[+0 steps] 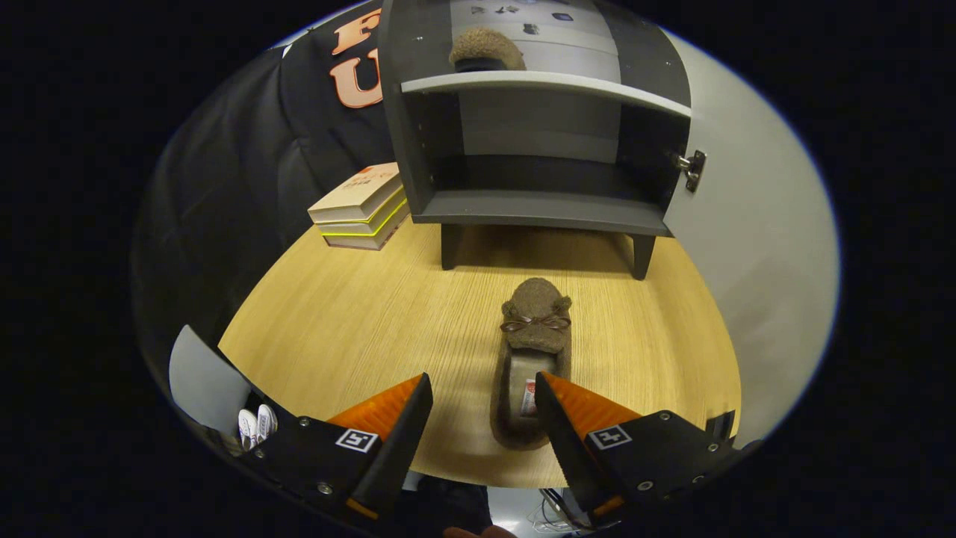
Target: Open the shoe cabinet door, grab the shoes and put them into the shoe cabinet, then close the shoe cabinet door.
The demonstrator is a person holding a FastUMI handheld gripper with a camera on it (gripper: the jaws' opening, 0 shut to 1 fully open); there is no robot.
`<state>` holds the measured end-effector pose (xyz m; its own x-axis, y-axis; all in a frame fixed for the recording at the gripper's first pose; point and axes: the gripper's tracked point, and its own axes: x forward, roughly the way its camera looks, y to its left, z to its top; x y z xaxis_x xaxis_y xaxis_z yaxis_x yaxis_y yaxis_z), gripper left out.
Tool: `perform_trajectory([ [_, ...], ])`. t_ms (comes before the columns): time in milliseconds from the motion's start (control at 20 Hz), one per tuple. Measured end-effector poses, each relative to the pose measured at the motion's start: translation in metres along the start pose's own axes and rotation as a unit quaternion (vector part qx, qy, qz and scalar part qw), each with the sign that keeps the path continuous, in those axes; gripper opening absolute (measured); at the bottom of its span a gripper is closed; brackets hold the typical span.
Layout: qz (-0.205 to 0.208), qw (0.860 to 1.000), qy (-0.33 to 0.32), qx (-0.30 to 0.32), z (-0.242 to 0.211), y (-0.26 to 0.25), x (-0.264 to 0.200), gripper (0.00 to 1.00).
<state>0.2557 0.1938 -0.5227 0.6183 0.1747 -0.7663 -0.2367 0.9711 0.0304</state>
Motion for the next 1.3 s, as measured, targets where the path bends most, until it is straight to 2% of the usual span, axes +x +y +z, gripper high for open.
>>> perform_trajectory([
  [300, 0.011, 0.999, 0.042, 0.004, -0.028, -0.006, 0.049, 0.85],
  [500, 0.025, 0.998, 0.055, 0.001, -0.031, -0.001, 0.067, 0.76],
  [600, 0.012, 0.998, 0.057, -0.003, -0.032, -0.006, 0.074, 0.70],
  [700, -0.013, 0.998, 0.058, -0.009, -0.034, -0.019, 0.080, 0.45],
  [750, -0.015, 0.998, 0.058, -0.006, -0.033, -0.019, 0.080, 0.25],
  [850, -0.016, 0.998, 0.059, 0.010, -0.033, -0.019, 0.079, 0.13],
  [1050, -0.019, 0.998, 0.056, 0.029, -0.028, -0.020, 0.076, 0.06],
  [1300, -0.031, 0.999, 0.030, 0.024, -0.004, -0.029, 0.053, 0.06],
])
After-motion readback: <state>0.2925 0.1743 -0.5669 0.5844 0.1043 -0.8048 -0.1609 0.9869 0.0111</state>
